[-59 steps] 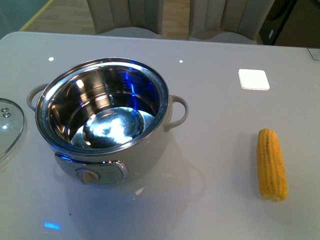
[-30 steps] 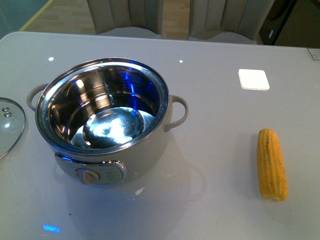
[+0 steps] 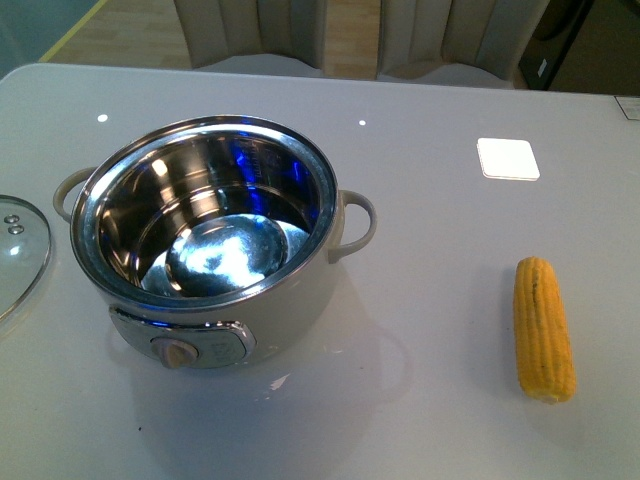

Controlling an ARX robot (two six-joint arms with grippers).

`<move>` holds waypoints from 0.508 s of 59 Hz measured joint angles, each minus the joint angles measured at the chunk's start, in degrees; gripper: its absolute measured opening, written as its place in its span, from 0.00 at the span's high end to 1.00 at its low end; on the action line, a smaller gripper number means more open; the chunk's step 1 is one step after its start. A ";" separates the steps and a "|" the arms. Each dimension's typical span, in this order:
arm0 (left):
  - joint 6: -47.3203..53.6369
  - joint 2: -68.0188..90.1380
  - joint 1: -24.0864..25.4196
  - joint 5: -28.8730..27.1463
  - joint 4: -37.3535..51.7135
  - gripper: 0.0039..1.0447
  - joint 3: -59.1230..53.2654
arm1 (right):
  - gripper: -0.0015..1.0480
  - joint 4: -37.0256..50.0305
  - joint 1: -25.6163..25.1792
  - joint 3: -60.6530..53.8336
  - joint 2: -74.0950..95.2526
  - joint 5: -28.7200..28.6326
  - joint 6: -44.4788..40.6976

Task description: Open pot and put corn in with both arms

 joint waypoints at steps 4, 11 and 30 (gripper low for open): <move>0.00 -7.32 0.85 2.14 -2.80 0.07 -3.72 | 0.09 0.00 0.00 0.00 0.00 0.00 0.00; 0.17 -20.13 2.12 5.44 -9.35 0.07 -9.42 | 0.09 0.00 0.00 0.00 0.00 0.00 0.00; 0.20 -39.60 2.97 8.24 -21.33 0.07 -15.58 | 0.09 0.00 0.00 0.00 0.00 0.00 0.00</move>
